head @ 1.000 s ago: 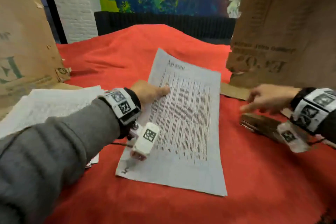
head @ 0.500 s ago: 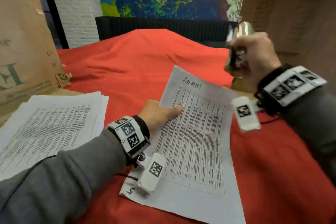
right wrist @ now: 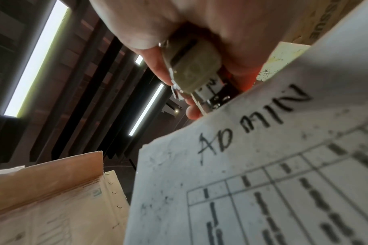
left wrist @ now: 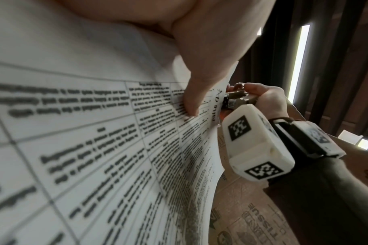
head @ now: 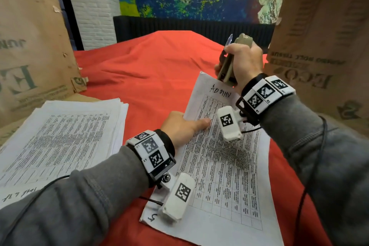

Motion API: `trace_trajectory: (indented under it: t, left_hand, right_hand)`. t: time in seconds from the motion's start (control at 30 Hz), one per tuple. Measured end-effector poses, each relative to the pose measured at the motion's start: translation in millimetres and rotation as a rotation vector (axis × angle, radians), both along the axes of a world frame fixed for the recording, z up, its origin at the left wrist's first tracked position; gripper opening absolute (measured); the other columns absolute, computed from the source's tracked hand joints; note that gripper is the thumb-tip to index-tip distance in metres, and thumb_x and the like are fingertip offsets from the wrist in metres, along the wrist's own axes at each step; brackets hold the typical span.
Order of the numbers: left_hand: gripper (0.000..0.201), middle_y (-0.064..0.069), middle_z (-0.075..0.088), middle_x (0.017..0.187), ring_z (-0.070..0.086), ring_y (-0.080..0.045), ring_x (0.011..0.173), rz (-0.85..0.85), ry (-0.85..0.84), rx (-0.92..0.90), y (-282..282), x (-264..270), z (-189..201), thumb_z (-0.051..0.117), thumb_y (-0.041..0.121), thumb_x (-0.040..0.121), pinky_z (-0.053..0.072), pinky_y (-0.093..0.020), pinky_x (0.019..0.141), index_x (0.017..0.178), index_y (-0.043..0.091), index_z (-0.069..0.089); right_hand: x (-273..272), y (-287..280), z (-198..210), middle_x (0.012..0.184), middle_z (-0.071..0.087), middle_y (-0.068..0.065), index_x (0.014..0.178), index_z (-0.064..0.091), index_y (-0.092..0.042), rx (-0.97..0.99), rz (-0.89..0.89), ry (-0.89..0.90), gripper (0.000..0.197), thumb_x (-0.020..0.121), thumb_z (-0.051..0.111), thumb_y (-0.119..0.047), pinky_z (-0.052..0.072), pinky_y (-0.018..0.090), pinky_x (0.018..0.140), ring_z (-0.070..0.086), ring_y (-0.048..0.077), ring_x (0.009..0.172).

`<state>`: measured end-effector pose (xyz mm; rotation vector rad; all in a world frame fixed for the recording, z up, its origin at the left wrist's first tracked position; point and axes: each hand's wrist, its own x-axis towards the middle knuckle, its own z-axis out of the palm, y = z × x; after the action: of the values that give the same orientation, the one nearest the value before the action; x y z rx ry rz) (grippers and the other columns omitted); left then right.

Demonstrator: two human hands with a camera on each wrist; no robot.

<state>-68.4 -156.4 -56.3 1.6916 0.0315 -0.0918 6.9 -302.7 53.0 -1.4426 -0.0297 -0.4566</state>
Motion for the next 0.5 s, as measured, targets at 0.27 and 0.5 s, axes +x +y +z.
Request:
trace_trajectory:
  t: [0.27, 0.5]
  left_hand:
    - [0.039, -0.014, 0.074, 0.081, 0.072, -0.029, 0.071, 0.026, -0.006, 0.077, -6, -1, 0, 0.087, 0.034, 0.083, 0.06, -0.043, 0.072, 0.091, -0.002, 0.074]
    - [0.041, 0.011, 0.039, 0.041, 0.03, -0.003, 0.031, 0.066, -0.016, 0.239, -13, -2, 1, 0.078, 0.019, 0.09, 0.023, -0.016, 0.034, 0.059, 0.013, 0.053]
  right_hand:
    - [-1, 13, -4, 0.059, 0.066, 0.004, 0.072, 0.064, -0.016, -0.094, -0.047, 0.018, 0.009, 0.077, 0.066, -0.023, 0.062, 0.045, 0.065, 0.072, 0.035, 0.061]
    - [-3, 25, 0, 0.064, 0.071, 0.012, 0.08, 0.068, -0.004, -0.021, -0.04, 0.071, 0.022, 0.082, 0.069, -0.026, 0.061, 0.041, 0.051, 0.072, 0.035, 0.061]
